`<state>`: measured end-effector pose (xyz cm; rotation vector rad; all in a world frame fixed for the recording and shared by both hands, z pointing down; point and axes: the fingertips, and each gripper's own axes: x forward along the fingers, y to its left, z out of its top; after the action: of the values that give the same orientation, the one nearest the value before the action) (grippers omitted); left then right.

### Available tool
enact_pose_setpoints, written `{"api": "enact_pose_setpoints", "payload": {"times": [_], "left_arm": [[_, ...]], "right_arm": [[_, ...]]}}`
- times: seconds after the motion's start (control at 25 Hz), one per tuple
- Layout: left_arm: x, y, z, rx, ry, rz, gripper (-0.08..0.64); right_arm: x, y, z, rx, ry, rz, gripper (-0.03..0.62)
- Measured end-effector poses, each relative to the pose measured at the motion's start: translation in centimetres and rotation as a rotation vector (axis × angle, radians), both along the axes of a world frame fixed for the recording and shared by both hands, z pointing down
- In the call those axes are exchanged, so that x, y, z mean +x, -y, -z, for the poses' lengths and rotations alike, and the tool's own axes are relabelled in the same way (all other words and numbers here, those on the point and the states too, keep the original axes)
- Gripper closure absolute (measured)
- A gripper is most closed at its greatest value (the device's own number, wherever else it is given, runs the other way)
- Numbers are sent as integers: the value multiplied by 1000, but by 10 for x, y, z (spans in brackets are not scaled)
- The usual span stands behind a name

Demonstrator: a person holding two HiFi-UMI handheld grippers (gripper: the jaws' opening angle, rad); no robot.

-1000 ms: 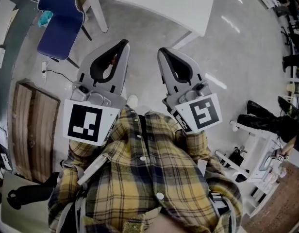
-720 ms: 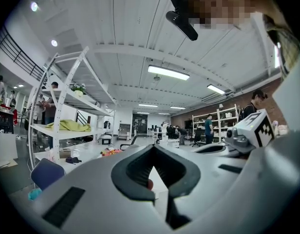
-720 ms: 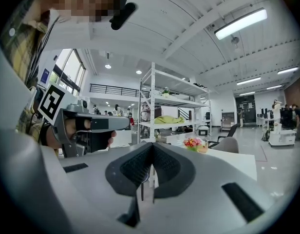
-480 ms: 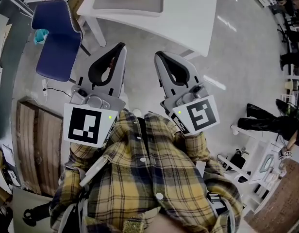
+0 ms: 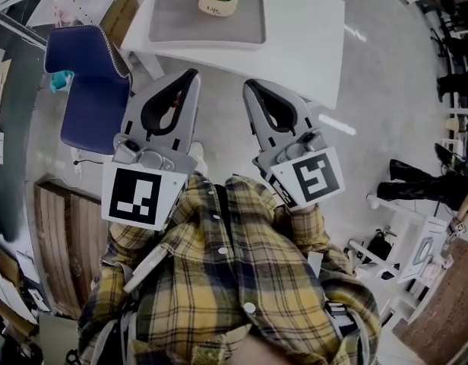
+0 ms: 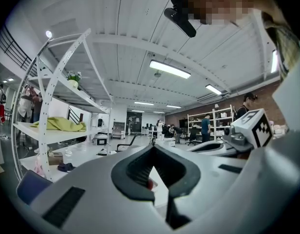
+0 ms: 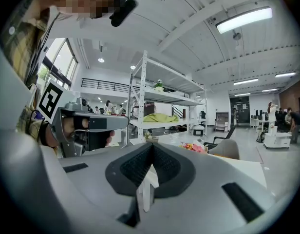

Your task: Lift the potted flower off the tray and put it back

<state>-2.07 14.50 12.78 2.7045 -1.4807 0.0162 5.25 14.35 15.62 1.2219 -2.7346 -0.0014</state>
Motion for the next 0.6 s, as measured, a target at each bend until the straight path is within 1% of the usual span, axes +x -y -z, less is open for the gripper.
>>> {"api": "enact_pose_setpoints", "payload": {"times": [0.2, 0.6], "left_arm": [[1, 8, -7, -12, -1, -23, 555], [-3, 19, -10, -51, 7, -15, 555]], "right_arm": [[5, 9, -5, -7, 1, -41, 594], [14, 24, -5, -40, 8, -79, 594]]}}
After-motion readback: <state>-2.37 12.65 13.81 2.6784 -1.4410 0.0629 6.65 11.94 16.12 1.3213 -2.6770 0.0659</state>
